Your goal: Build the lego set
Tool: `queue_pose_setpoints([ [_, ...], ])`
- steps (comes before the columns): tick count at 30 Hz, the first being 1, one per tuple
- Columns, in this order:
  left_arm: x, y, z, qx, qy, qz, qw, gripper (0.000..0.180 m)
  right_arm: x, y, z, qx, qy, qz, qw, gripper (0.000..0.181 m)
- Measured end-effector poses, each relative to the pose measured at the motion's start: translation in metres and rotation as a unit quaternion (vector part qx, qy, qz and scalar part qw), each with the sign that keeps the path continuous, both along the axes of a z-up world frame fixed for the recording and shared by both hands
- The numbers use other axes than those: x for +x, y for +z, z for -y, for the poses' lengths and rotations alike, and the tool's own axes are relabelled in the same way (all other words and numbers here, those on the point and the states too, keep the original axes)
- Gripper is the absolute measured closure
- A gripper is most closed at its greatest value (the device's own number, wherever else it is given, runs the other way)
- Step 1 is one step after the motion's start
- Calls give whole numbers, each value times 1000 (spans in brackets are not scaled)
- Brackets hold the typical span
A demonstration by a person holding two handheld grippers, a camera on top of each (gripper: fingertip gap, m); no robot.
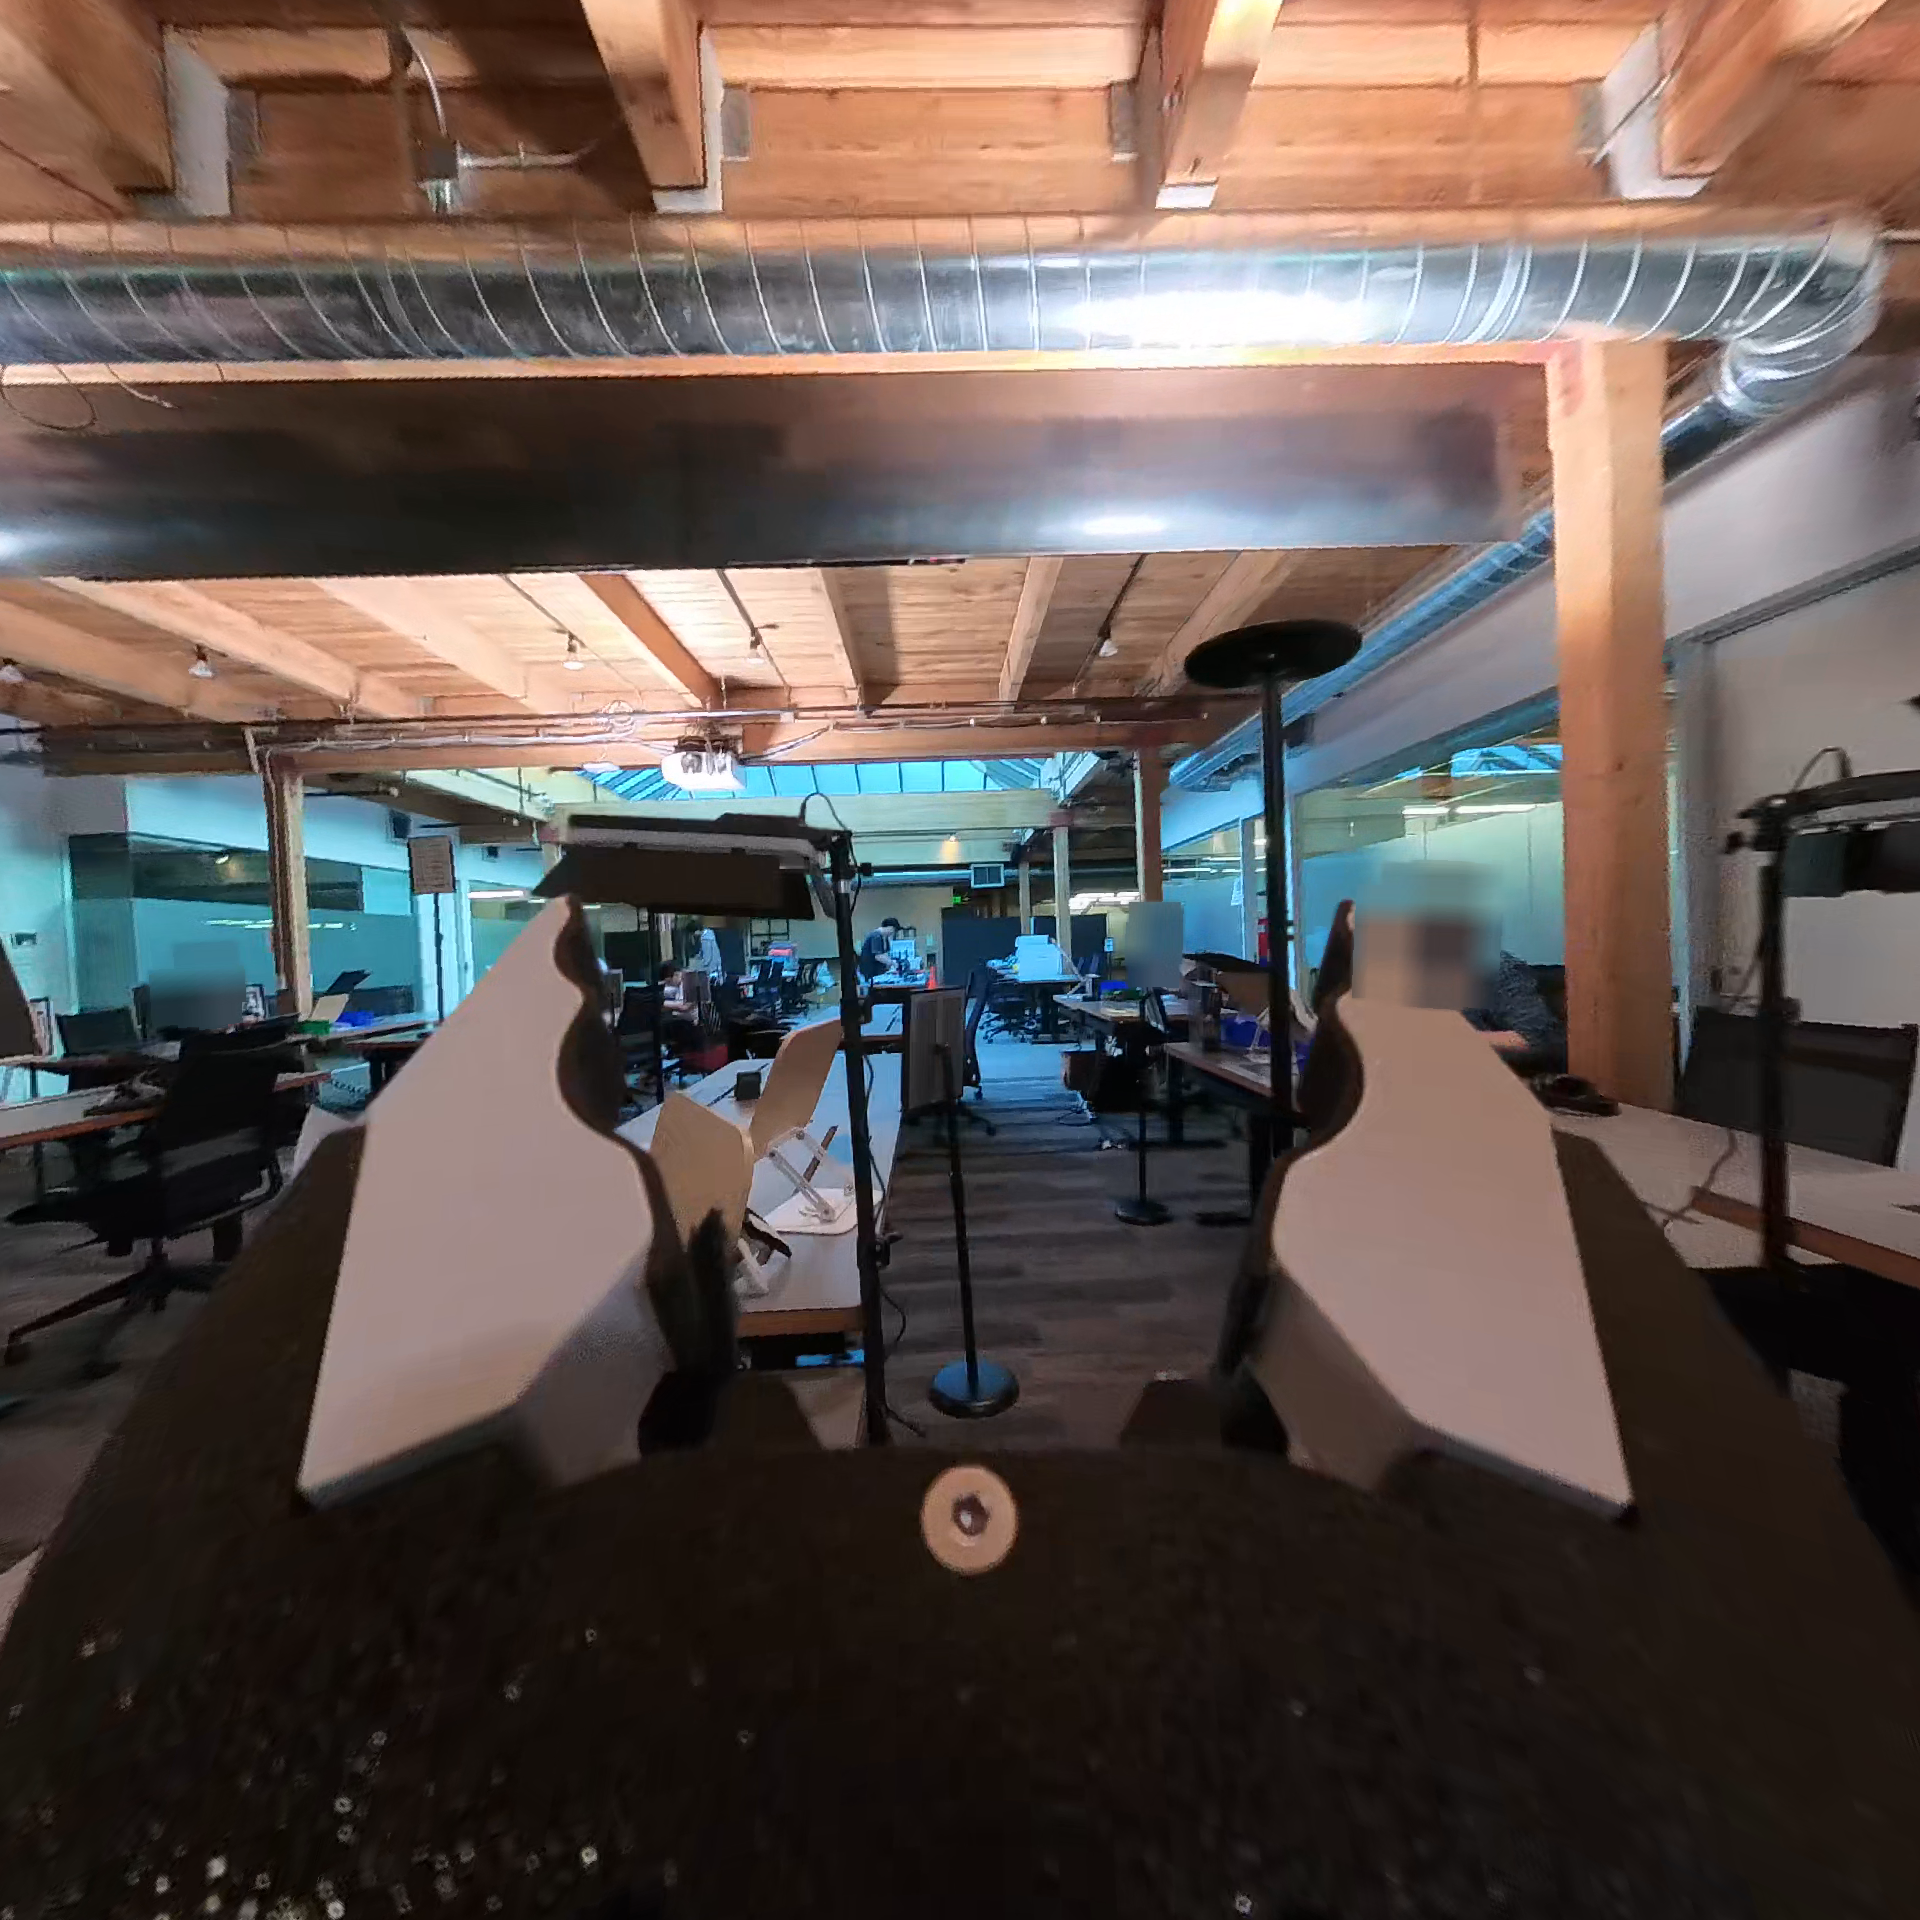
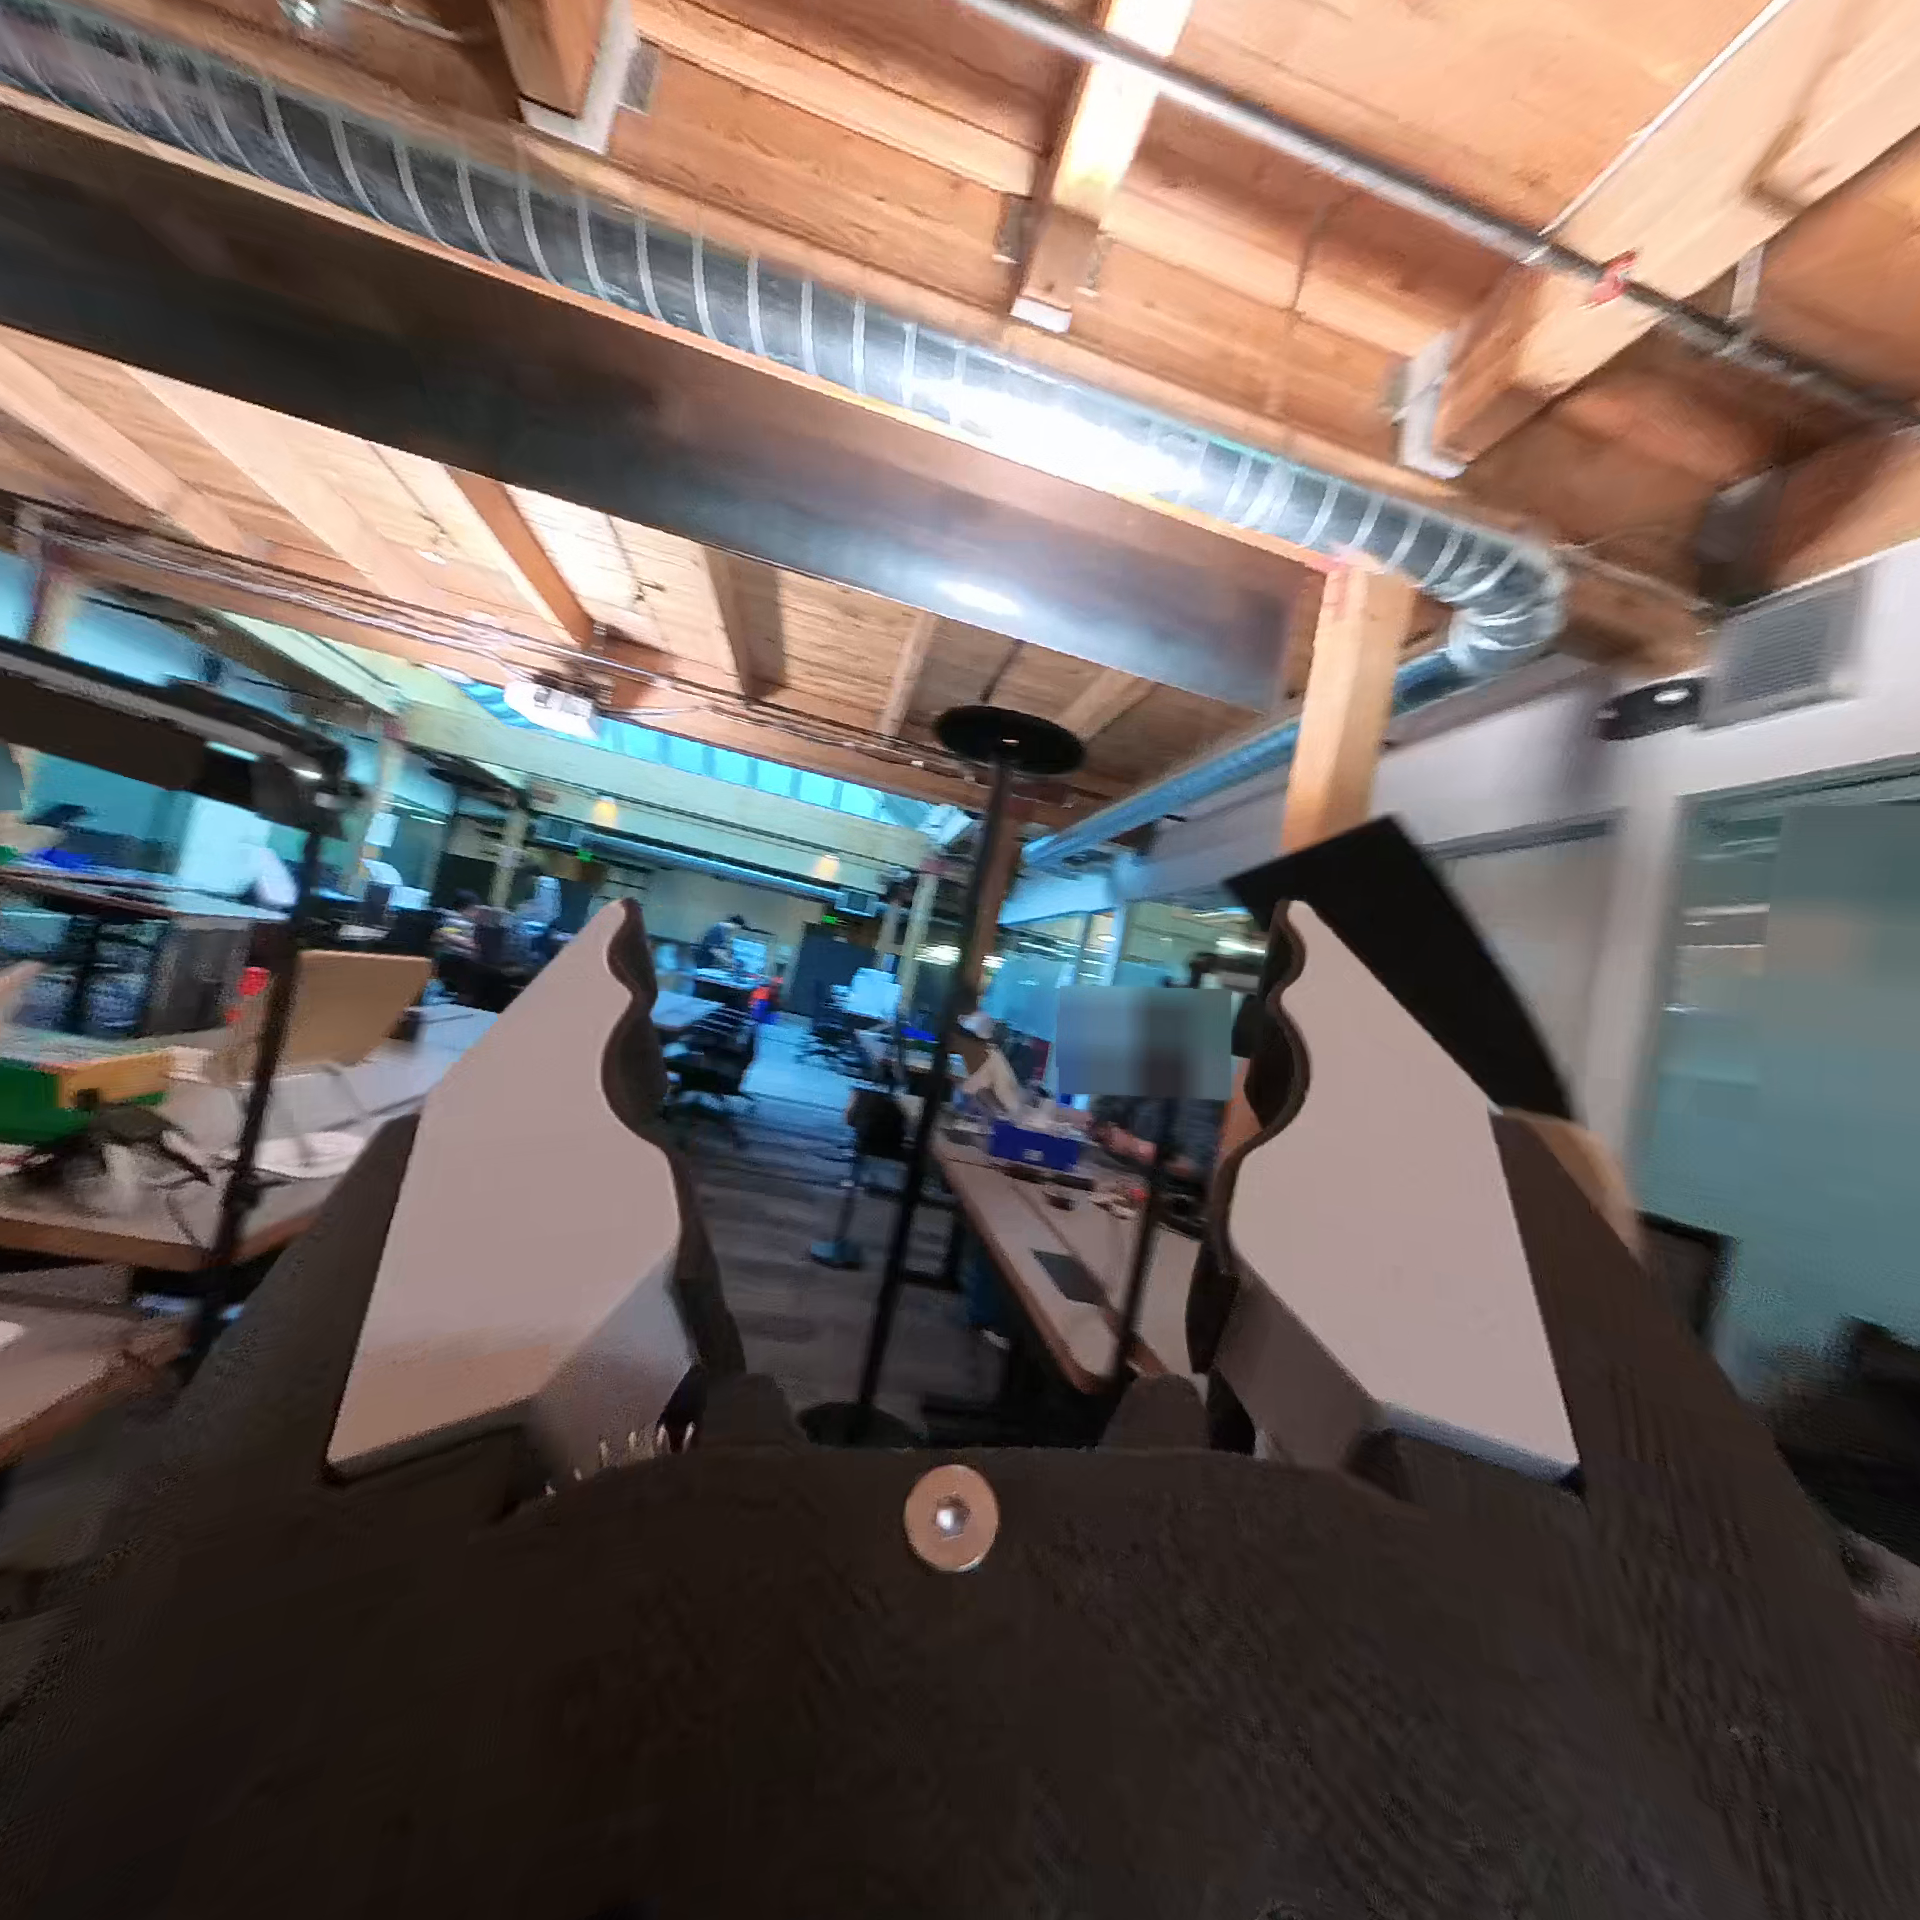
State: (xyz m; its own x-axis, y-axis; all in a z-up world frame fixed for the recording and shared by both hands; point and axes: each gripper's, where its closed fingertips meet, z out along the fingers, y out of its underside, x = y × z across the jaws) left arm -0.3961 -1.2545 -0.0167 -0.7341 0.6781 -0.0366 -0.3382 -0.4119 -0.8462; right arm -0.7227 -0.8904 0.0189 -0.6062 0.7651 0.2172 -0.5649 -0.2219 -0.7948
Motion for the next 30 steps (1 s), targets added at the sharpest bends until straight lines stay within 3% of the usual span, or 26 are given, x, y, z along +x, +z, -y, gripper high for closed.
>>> queue_pose_setpoints([
  [4,-63,5,49,-8,9,29,999,45,-48,5,79,17,41,-21,999,71],
  [7,-107,-9,80,3,21,43,999,47,-103,-21,141,33,86,26,995,72],
  [16,-201,-112,242,66,176,123,975,49,-223,-93,356,79,260,46,961,73],
  [22,-227,-213,347,217,267,148,927,62,-230,-155,537,181,476,126,851,83],
  [26,-234,-251,386,243,292,177,908,83,-183,-218,652,256,567,136,771,96],
  [30,-233,-256,431,215,309,231,897,99,-91,-264,749,311,654,119,679,105],
])
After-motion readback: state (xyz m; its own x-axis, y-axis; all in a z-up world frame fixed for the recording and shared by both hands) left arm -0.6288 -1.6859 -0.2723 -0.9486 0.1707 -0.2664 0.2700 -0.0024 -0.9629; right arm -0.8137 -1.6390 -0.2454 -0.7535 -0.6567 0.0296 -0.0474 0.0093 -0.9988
